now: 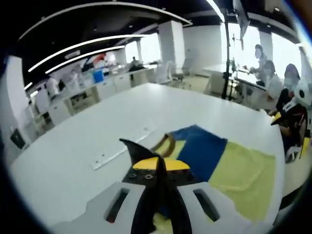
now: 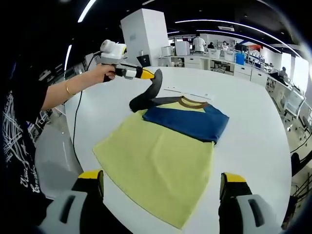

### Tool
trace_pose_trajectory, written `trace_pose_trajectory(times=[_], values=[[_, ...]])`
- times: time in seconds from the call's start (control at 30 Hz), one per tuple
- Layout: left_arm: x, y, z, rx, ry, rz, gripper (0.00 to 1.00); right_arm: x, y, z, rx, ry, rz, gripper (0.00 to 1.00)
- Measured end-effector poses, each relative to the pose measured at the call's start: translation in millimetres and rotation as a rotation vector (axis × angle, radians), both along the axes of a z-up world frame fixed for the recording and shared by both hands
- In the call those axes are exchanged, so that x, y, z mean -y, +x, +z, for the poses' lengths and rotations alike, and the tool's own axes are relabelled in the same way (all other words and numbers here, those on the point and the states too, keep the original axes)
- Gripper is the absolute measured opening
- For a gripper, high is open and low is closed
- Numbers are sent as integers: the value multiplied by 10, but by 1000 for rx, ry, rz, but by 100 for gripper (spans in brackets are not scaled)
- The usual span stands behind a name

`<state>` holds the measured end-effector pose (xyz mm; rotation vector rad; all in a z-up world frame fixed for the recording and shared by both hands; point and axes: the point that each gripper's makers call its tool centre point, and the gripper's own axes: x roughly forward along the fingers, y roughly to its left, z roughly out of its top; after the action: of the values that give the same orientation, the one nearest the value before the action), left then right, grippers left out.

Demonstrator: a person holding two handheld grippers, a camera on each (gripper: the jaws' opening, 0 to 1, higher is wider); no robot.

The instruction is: Fold the garment on the visible template until the final outline fits inside the template.

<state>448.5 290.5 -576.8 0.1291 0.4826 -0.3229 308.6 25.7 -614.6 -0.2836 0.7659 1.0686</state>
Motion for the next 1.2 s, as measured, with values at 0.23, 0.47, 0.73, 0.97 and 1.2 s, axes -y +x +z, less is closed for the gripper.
trace_pose_trajectory(times=[0.23,0.47,0.73,0.97,1.2], values=[[172,73,-37,1,-69,-8,0,29,-13,-48,-9,-5,-7,99],[389,154,-50,-2,-101,-19,0,20,-22,-56,-20,7,-12,99],[685,253,-52,10,-133,-47,0,66,-9,-88,-25,-1,-23,99],[879,337,1,25,-163,-62,0,116,-11,-124,-34,-9,-35,99],[1080,399,-37,14,-185,-80,0,136,-29,-176,-46,-11,-43,99]])
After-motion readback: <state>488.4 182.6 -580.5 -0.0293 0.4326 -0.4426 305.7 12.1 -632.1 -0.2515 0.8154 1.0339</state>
